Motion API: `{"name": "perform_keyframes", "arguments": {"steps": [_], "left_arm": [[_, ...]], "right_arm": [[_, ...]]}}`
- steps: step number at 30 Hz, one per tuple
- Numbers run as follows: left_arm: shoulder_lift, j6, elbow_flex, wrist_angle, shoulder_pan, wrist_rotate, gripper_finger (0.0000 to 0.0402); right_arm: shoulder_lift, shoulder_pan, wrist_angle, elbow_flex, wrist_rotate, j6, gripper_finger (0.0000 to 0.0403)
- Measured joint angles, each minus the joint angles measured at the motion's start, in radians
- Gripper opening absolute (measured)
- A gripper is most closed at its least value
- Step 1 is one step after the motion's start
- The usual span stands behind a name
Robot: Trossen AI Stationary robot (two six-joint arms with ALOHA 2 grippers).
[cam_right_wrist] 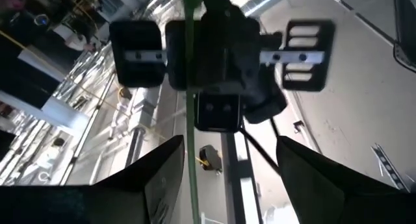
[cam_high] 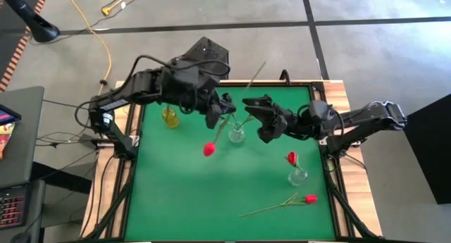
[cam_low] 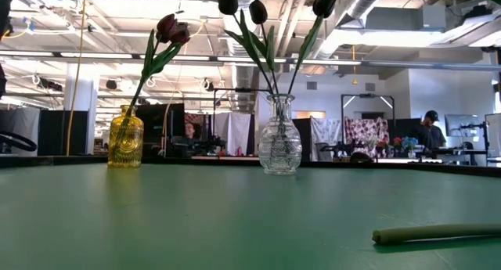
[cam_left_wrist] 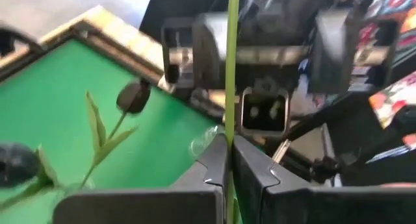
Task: Sort flowers into vase by color
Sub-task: Put the top red flower into the right transparent vase
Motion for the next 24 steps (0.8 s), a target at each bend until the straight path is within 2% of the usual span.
{"name": "perform_keyframes", "arguments": {"steps": [9,13,18,24], "left_arm": [[0.026,-0.002,0.000,-0.018,0.002,0.003,0.0000],[0.027,0.002,0.000,-0.014,0.010,-0.009,0.0000],[0.026,0.001,0.000,-0.012,0.023,-0.009,0.0000],[0.026,-0.005,0.000,-0.013,0.023,-0.006,0.0000]], "right_arm": [[0.005,-0.053,-0.035,0.000,0.002,0.034,0.0269],[0.005,-0.054,-0.048,0.000,0.003,0.050,0.0255],[0.006,-0.053,-0.062,0.000,0.003,0.060,0.0213],[0.005,-0.053,-0.071,0.000,0.003,0.083,0.0140]]}}
